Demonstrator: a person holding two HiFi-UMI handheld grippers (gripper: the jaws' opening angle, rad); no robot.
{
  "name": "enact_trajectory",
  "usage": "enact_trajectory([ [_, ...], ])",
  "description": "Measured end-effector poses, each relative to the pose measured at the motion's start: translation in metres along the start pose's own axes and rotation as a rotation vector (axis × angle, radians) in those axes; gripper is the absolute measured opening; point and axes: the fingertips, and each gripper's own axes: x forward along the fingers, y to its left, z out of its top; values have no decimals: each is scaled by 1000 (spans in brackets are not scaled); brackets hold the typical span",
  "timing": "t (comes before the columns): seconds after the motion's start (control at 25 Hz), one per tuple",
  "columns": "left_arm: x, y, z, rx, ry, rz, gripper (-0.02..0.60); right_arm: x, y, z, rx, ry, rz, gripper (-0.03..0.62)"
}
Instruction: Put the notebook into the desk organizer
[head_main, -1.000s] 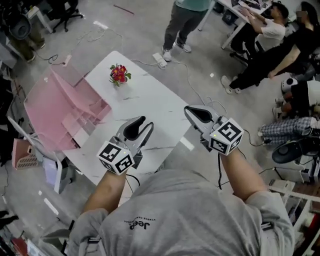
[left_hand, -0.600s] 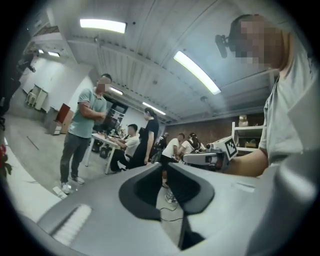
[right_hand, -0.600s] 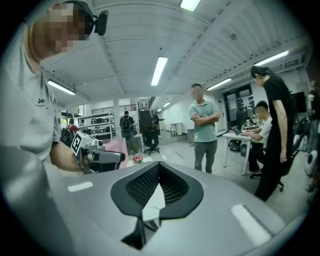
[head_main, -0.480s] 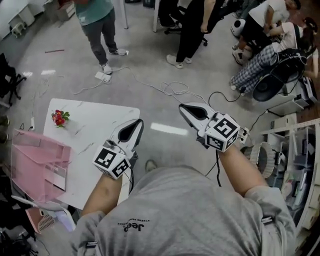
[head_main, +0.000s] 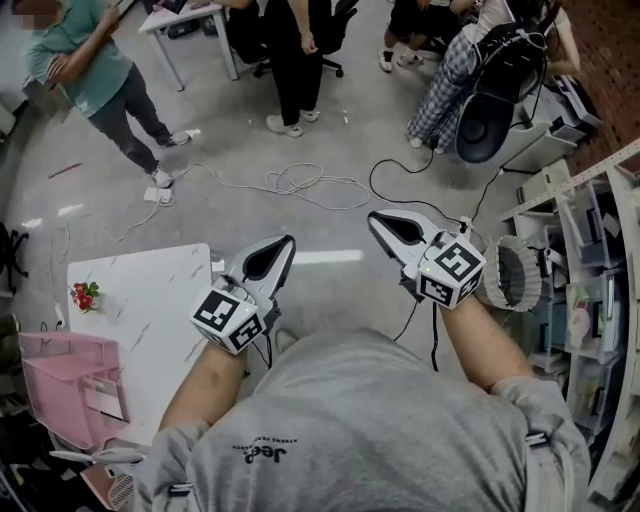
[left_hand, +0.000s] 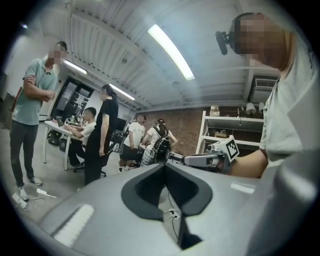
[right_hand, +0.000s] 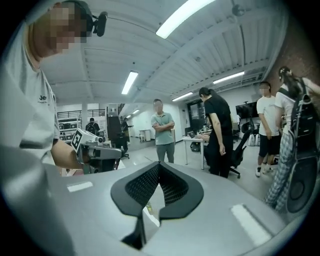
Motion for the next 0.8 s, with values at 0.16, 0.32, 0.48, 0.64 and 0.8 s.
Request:
enact_trajectory([
  [0.16,38,-30,-6,-10,10,-39,59,-44,-27,-5,10,-7,-54,2],
  [0.32,64,-55,-12,-22,19,-65,59,-79,-44,-10,18,-13,-86,2],
  [0.48,77,-68,-14,-24,23,-67,60,-98,-52,-10,18,-21,-95,2],
  [0.64,77,-70,-12,-22,15,-57,60,-102,-54,-8,19,-29,-94,2],
  [0.8,71,-66,-10,-23,12,-37,60,-101,-53,-7,26,-32,-92,2],
])
